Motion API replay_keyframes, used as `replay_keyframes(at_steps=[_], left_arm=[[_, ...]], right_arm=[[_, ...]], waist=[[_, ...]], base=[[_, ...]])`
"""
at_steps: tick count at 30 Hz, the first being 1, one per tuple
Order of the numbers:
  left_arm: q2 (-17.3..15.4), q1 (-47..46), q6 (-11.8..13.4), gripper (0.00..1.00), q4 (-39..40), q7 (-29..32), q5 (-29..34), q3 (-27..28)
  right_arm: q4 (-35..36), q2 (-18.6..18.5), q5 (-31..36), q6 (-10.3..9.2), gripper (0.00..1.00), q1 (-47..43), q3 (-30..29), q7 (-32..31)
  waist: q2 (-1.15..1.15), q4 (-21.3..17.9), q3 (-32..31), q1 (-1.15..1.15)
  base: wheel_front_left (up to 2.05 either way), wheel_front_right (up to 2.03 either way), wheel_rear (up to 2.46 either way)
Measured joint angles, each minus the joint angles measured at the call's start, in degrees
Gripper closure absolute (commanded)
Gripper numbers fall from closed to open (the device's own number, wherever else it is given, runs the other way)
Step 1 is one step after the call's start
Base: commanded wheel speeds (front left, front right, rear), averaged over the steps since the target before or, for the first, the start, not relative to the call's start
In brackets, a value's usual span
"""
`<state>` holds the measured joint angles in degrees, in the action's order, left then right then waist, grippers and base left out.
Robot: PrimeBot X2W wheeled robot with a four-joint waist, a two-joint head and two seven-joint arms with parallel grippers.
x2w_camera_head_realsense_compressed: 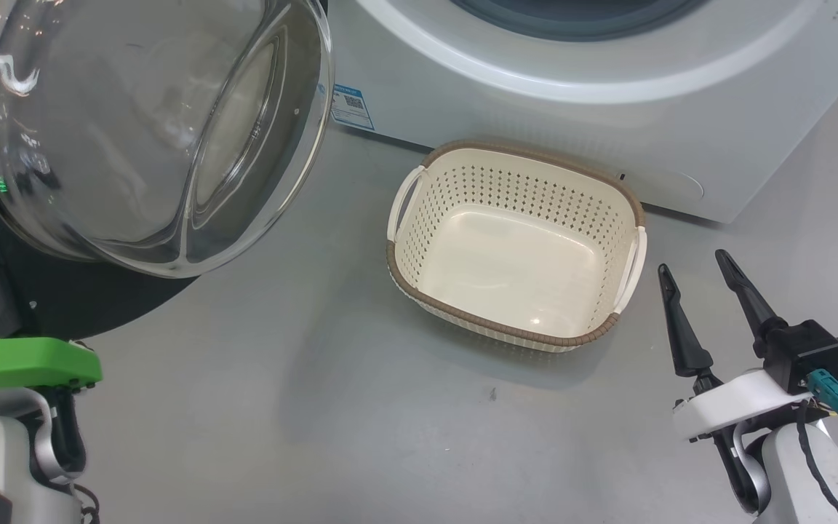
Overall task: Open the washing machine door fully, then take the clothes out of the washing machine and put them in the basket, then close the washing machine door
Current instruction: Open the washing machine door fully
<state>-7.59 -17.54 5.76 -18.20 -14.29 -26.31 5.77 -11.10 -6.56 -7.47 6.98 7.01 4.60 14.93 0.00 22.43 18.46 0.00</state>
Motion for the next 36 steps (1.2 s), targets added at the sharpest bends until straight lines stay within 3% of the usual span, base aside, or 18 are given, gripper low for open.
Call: replay_keyframes(at_steps=[20, 36], left_arm=[[1.23, -1.16, -0.01, 1.0, -0.91, -0.16, 1.82, 3.34], [4.87, 5.58, -1.04, 1.0, 6.39, -0.16, 6.72, 2.1]], right_arm=[[-0.3, -0.2, -0.01, 0.01, 0.0, 1.01, 0.98, 0.0], [-1.58, 1.18, -0.58, 0.01, 0.0, 0.82, 1.53, 0.0]], waist=[[0.0, -0.54, -0.64, 0.0], [0.0, -0.9, -4.56, 0.0]], base=[[0.0, 0.0, 0.0], [0.0, 0.0, 0.0]])
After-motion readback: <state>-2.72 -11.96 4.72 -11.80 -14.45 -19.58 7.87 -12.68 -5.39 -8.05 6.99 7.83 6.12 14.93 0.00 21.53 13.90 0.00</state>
